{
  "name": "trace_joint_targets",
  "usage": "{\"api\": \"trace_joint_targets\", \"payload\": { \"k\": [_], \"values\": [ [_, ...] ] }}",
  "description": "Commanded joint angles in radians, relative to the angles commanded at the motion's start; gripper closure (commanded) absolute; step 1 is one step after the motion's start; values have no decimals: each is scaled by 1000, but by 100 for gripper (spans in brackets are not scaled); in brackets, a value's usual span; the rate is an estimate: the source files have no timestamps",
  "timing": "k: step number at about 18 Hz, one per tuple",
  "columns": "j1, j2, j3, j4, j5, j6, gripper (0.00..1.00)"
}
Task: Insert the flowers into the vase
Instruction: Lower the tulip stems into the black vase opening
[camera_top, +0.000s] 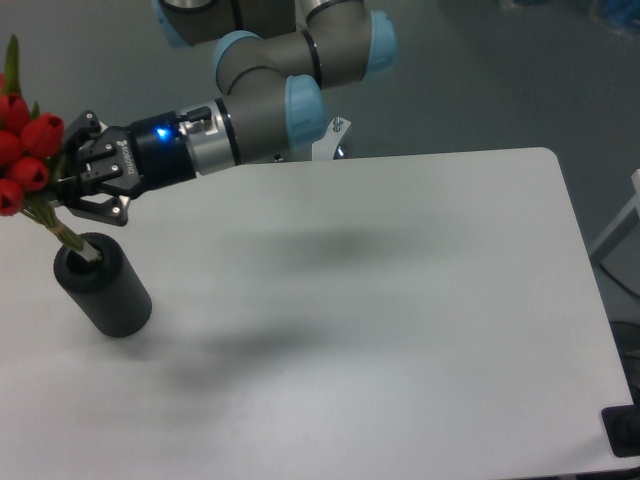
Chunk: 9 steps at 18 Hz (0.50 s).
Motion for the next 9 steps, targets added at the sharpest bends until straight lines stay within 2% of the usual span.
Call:
{"api": "trace_joint_targets", "payload": {
  "k": [9],
  "values": [
    [-19,-37,-20,0,-2,98,84]
  ]
}}
